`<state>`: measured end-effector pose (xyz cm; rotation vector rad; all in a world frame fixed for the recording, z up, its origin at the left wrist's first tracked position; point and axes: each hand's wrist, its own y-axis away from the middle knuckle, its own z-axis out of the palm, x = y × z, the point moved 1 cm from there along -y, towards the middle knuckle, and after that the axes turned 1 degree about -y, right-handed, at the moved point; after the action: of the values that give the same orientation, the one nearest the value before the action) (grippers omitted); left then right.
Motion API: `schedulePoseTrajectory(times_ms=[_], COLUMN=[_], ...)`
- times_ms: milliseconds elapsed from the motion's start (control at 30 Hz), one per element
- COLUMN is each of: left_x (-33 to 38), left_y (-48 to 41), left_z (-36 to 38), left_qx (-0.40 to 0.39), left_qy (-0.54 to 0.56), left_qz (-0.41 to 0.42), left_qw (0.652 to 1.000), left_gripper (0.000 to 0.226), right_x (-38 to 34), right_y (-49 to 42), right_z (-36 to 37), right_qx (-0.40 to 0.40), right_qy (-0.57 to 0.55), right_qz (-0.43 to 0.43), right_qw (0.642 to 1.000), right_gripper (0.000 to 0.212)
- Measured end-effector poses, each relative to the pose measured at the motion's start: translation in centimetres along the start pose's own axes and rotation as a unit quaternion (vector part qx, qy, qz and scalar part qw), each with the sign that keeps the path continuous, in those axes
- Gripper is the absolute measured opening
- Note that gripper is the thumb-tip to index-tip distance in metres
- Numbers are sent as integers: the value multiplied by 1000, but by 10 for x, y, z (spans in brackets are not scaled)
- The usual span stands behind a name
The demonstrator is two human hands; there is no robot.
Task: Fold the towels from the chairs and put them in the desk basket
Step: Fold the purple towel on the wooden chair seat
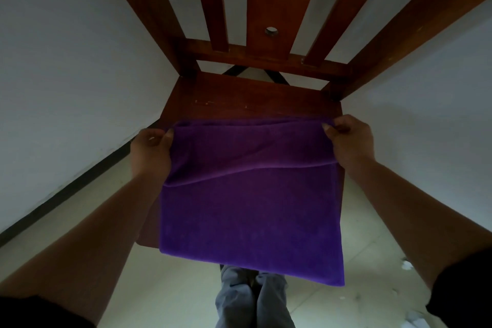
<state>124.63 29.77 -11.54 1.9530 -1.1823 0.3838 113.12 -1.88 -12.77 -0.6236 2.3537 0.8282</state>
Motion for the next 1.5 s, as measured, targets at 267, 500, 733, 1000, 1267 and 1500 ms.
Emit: schedulePoseTrajectory(times_ms=[267, 500, 733, 1000, 1267, 1500], left_x=[2, 5, 19, 22, 58, 49], left_y=[-3, 3, 3, -15, -41, -70], left_z=[2, 5, -6, -27, -20, 6], left_qx=[-13, -53, -65, -108, -67, -12], left_qy=[-117, -101, 72, 129, 115, 56], left_qz=[61, 66, -23, -42, 32, 30], left_qw=[991, 991, 995, 985, 991, 998], left_gripper=[14, 19, 15, 25, 16, 30], right_x=[-8, -19, -23, -26, -33, -32], right_y=[-8, -5, -7, -9, -23, -31], right_z=[3, 2, -2, -25, -21, -5], right_qx=[-8, -22, -70, -136, 41, 61], right_qy=[42, 22, -84, -154, -140, -131], right_qz=[15, 33, 156, 186, 140, 128], right_qw=[999, 999, 982, 961, 979, 981], right_gripper=[22, 29, 26, 23, 28, 30])
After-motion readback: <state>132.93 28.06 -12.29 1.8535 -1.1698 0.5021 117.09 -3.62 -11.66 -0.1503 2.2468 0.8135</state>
